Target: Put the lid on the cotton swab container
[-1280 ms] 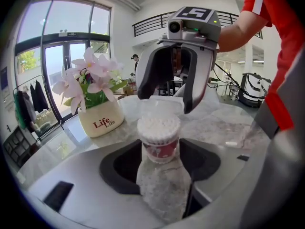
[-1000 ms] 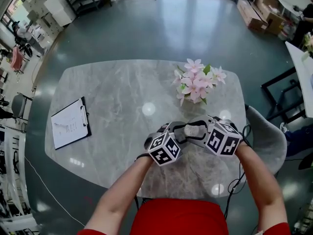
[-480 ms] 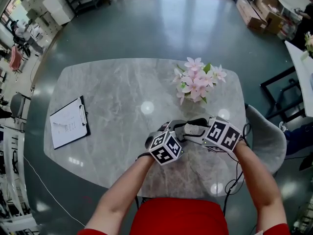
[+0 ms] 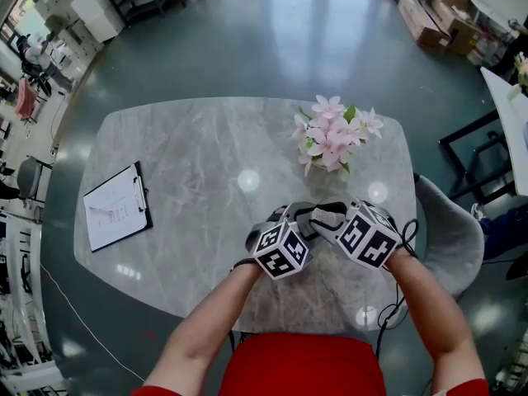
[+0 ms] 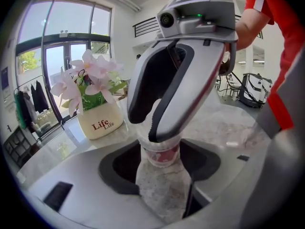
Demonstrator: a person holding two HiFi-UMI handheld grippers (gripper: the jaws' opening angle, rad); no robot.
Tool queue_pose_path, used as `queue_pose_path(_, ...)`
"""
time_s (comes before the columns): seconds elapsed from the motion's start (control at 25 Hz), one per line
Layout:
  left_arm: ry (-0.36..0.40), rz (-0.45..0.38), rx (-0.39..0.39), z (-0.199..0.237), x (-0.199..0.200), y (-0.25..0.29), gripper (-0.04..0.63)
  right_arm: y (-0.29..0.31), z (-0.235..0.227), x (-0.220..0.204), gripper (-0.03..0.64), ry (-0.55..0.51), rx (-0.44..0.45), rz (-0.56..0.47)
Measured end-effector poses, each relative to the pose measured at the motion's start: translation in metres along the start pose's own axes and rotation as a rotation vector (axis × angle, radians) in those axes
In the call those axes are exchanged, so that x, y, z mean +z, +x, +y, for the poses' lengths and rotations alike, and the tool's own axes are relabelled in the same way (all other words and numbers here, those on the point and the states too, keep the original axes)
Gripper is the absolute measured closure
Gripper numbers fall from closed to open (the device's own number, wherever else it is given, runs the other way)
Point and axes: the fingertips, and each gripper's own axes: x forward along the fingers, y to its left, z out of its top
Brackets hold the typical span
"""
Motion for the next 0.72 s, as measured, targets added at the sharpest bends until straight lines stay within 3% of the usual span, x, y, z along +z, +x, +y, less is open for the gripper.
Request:
queue_pose_path(0.28, -0.003, 0.005, 0.005, -0.001, 0.0, 0.001, 0.31, -0.001, -0.004, -0.001, 0.498, 0.096, 0.001, -0.012)
queue_pose_path(0.4, -0.006, 0.007, 0.006, -0.001, 0.001, 0.001, 0.31, -0.001, -0.008, 0.0, 0.468, 0.135, -0.017, -0.039)
queue_pose_path(0.72, -0.006, 0.006, 0.007, -0.001, 0.001, 0.001, 0.31, 0.003, -0.01, 0.006, 0.471, 0.13, -0.082, -0.046)
